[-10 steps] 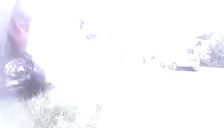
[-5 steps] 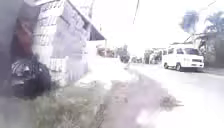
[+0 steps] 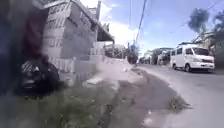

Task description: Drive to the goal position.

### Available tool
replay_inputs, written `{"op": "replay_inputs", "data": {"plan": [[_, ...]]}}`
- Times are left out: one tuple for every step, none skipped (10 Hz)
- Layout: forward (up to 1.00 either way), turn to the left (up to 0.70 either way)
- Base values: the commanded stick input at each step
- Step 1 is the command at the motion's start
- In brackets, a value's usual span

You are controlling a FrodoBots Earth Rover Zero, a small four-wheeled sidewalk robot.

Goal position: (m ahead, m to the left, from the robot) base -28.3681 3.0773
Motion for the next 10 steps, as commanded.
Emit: {"op": "replay_inputs", "data": {"plan": [[0.0,0.04],[0.0,0.05],[0.0,0.05],[0.0,0.05],[0.0,0.05],[0.0,0.05],[0.0,0.05],[0.0,0.05],[0.0,0.03],[0.0,0.0]]}}
